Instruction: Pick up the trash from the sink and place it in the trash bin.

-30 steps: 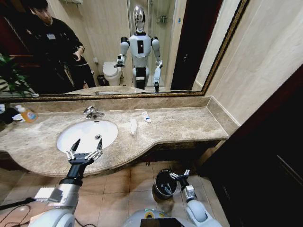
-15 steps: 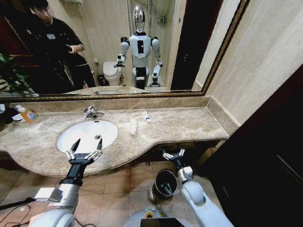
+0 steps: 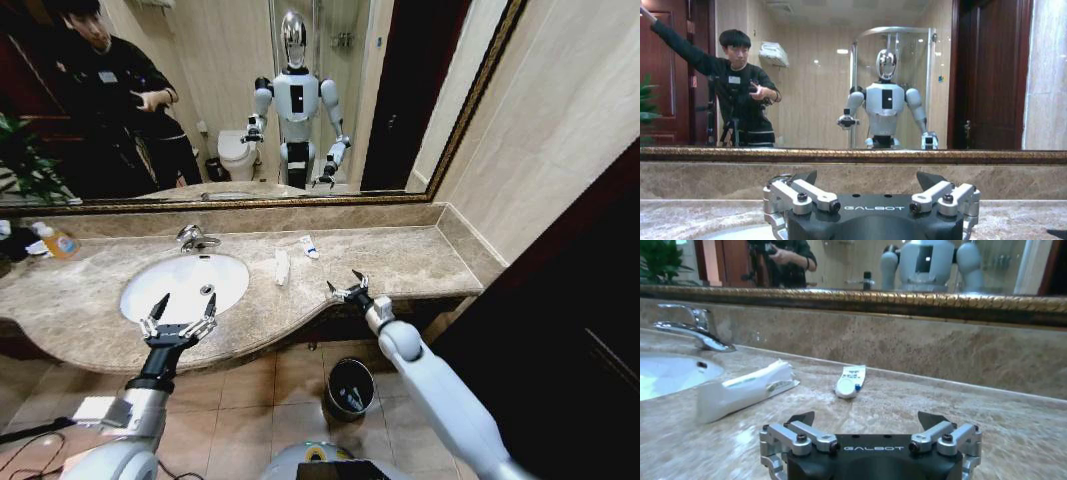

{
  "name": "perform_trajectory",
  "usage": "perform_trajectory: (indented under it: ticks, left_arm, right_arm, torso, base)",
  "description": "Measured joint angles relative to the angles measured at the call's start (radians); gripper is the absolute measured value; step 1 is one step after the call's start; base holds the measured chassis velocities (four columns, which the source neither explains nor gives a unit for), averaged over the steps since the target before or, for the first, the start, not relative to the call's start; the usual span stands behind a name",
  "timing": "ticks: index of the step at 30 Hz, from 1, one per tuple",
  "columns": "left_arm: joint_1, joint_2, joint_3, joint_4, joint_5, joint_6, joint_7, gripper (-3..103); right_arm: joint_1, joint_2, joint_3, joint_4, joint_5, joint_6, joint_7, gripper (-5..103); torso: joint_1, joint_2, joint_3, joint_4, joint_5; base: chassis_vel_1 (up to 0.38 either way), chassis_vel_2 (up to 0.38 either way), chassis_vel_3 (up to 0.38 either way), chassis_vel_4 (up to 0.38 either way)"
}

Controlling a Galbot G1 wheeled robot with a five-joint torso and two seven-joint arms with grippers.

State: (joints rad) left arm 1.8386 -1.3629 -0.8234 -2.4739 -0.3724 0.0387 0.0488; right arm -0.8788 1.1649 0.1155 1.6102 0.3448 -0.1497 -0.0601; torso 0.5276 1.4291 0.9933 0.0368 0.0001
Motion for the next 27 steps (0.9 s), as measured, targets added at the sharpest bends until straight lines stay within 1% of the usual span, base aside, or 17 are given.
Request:
perform_trajectory:
  ticks: [4, 5, 8, 9, 11, 12, 15, 18, 25, 26, 27]
  left_arm:
    - [0.0, 0.0, 0.0, 0.0, 0.0, 0.0, 0.0, 100]
    - [0.0, 0.0, 0.0, 0.0, 0.0, 0.0, 0.0, 100]
    - [0.0, 0.0, 0.0, 0.0, 0.0, 0.0, 0.0, 100]
    - [0.0, 0.0, 0.0, 0.0, 0.0, 0.0, 0.0, 100]
    - [0.0, 0.0, 0.0, 0.0, 0.0, 0.0, 0.0, 100]
    - [0.0, 0.0, 0.0, 0.0, 0.0, 0.0, 0.0, 100]
    - [0.0, 0.0, 0.0, 0.0, 0.0, 0.0, 0.0, 100]
    - [0.0, 0.0, 0.0, 0.0, 0.0, 0.0, 0.0, 100]
    - [0.0, 0.0, 0.0, 0.0, 0.0, 0.0, 0.0, 100]
    - [0.0, 0.0, 0.0, 0.0, 0.0, 0.0, 0.0, 100]
    - [0.0, 0.0, 0.0, 0.0, 0.0, 0.0, 0.0, 100]
  right_arm:
    - [0.112, 0.009, -0.059, -0.056, 0.066, -0.044, 0.0, 100]
    - [0.112, 0.009, -0.059, -0.056, 0.066, -0.044, 0.0, 100]
    - [0.183, 0.017, -0.111, -0.092, 0.116, -0.078, 0.002, 100]
    - [0.183, 0.017, -0.111, -0.092, 0.116, -0.078, 0.002, 100]
    - [0.227, 0.017, -0.154, -0.123, 0.159, -0.094, 0.01, 100]
    - [0.227, 0.017, -0.154, -0.123, 0.159, -0.094, 0.01, 100]
    - [0.292, 0.027, -0.205, -0.191, 0.201, -0.105, 0.017, 100]
    - [0.32, 0.041, -0.224, -0.223, 0.227, -0.111, 0.022, 100]
    - [0.359, 0.067, -0.245, -0.292, 0.245, -0.112, 0.025, 100]
    - [0.366, 0.073, -0.245, -0.308, 0.247, -0.111, 0.024, 102]
    - [0.37, 0.078, -0.245, -0.319, 0.247, -0.109, 0.023, 98]
  torso:
    - [0.0, 0.0, 0.0, 0.0001, -0.0002]
    - [0.0, 0.0, 0.0, 0.0001, -0.0002]
    - [0.0, 0.0, 0.0, 0.0002, -0.0001]
    - [0.0, 0.0, 0.0, 0.0002, -0.0001]
    - [0.0, 0.0, 0.0, 0.0002, -0.0001]
    - [0.0, 0.0, 0.0, 0.0002, -0.0001]
    - [0.0, 0.0, 0.0, 0.0, -0.0003]
    - [0.0, 0.0, 0.0, 0.0, -0.0003]
    - [0.0, 0.0, 0.0, 0.0001, -0.0002]
    - [0.0, 0.0, 0.0, 0.0, -0.0002]
    - [0.0, 0.0, 0.0, 0.0, -0.0003]
  base:
    - [0.0, 0.0, 0.0, 0.0]
    - [0.0, 0.0, 0.0, 0.0]
    - [0.0, 0.0, 0.0, 0.0]
    - [0.0, 0.0, 0.0, 0.0]
    - [0.0, 0.0, 0.0, 0.0]
    - [0.0, 0.0, 0.0, 0.0]
    - [0.0, 0.0, 0.0, 0.0]
    - [0.0, 0.0, 0.0, 0.0]
    - [0.0, 0.0, 0.0, 0.0]
    - [0.0, 0.0, 0.0, 0.0]
    - [0.0, 0.0, 0.0, 0.0]
